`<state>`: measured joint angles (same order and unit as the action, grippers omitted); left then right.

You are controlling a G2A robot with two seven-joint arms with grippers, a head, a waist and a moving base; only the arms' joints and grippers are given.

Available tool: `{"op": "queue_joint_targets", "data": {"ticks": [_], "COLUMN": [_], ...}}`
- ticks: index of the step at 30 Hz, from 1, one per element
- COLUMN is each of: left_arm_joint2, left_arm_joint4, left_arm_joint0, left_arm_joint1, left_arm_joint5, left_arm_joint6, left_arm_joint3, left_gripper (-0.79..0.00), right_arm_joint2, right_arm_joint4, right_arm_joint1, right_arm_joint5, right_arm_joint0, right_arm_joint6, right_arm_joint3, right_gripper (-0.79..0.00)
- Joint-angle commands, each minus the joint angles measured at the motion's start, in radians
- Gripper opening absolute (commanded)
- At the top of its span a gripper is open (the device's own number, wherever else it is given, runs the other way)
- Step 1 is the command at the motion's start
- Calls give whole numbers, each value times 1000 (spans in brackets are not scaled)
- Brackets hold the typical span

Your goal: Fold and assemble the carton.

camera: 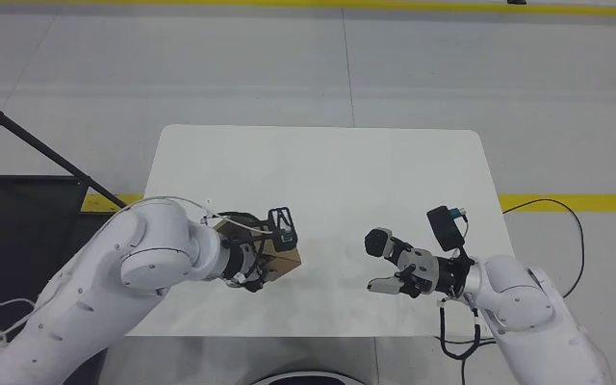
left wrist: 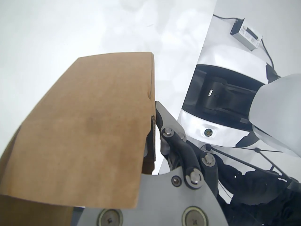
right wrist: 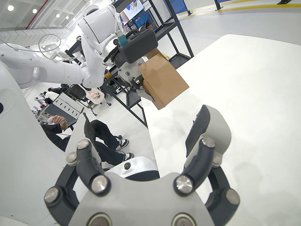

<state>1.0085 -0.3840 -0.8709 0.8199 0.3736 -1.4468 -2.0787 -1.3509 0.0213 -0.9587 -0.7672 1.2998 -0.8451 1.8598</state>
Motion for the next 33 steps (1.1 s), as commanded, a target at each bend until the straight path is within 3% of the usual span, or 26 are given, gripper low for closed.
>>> {"op": "queue_joint_targets", "data": {"ticks": [1, 17, 21, 27, 33], "left_arm_joint2": [-2, -11, -53, -207, -454], "left_arm_joint4": [1, -33, -76, -127, -124], "left_arm_joint0": [1, -4, 37, 171, 383], "left_arm_joint1": [-1, -1, 2, 5, 6], "left_arm_joint5": [0, 4, 4, 12, 39], "left_arm_joint6": [0, 8, 4, 12, 39], "left_arm_joint3": [1, 5, 25, 78, 172], "left_gripper": [-785, -785, -785, -785, -785], "right_arm_joint2": [0, 0, 0, 0, 0], "right_arm_joint4": [0, 0, 0, 0, 0], "right_arm_joint1": [0, 0, 0, 0, 0], "right_arm_joint5": [0, 0, 0, 0, 0], "right_arm_joint0": [0, 0, 0, 0, 0], "right_arm_joint6": [0, 0, 0, 0, 0], "right_arm_joint3": [0, 0, 0, 0, 0], "right_gripper": [0, 0, 0, 0, 0]}}
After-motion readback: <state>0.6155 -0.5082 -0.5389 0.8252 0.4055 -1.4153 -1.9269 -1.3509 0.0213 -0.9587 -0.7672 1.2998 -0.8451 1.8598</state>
